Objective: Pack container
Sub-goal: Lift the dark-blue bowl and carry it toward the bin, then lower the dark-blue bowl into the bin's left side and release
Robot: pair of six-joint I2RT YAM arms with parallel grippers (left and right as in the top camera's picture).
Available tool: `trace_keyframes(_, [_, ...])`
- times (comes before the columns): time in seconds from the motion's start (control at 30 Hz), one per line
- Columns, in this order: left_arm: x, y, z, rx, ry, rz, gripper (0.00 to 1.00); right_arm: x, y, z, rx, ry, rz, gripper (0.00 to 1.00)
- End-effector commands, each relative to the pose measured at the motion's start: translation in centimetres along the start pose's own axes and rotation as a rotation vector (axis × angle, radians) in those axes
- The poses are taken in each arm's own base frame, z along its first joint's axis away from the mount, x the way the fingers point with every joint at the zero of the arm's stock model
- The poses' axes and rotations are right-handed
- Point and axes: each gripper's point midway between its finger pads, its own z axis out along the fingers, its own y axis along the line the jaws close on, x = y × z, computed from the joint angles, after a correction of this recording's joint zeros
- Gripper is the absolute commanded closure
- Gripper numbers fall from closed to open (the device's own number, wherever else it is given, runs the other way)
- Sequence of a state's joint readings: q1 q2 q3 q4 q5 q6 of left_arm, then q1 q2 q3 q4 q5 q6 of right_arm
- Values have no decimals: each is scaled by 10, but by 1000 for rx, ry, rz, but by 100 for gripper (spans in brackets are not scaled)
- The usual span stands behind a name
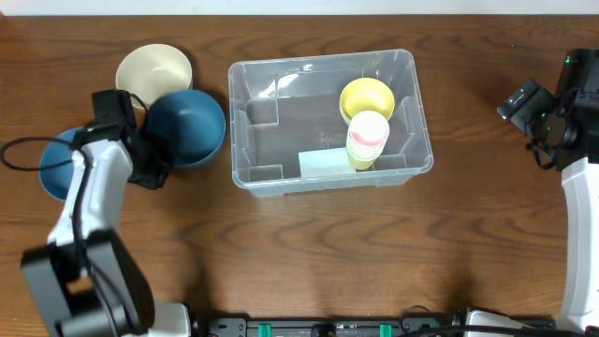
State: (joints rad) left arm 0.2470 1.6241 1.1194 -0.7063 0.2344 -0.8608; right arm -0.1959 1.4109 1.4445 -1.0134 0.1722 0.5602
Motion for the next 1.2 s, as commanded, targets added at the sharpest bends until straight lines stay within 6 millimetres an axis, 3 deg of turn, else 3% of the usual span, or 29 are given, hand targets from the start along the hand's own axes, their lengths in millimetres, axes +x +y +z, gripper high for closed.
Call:
trace_keyframes(0.0, [-1, -19, -42, 118, -75, 144, 94, -2, -2, 0, 6, -4, 13, 1])
trace_keyframes(0.2, [8, -32, -111, 265, -209, 260, 94, -2, -2, 0, 6, -4, 13, 1])
trace_keyframes(0.3, [23, -42, -142, 354, -259, 333, 94, -2, -2, 0, 6, -4, 13, 1])
trace_keyframes(0.4, [45, -57, -161, 438, -276, 433, 94, -2, -2, 0, 6, -4, 13, 1])
trace_keyframes(0.53, [83, -89, -170, 538, -267, 596, 94, -2, -2, 0, 6, -4, 13, 1])
trace_keyframes(0.63, [110, -114, -165, 594, -251, 717, 94, -2, -2, 0, 6, -4, 13, 1])
trace_keyframes(0.73, [123, -128, -149, 583, -242, 759, 94, -2, -2, 0, 6, -4, 13, 1])
trace_keyframes(1.03, [137, -140, -77, 453, -162, 803, 94, -2, -2, 0, 6, -4, 13, 1])
trace_keyframes(1.17, [141, -144, -55, 428, -140, 820, 94, -2, -2, 0, 6, -4, 13, 1])
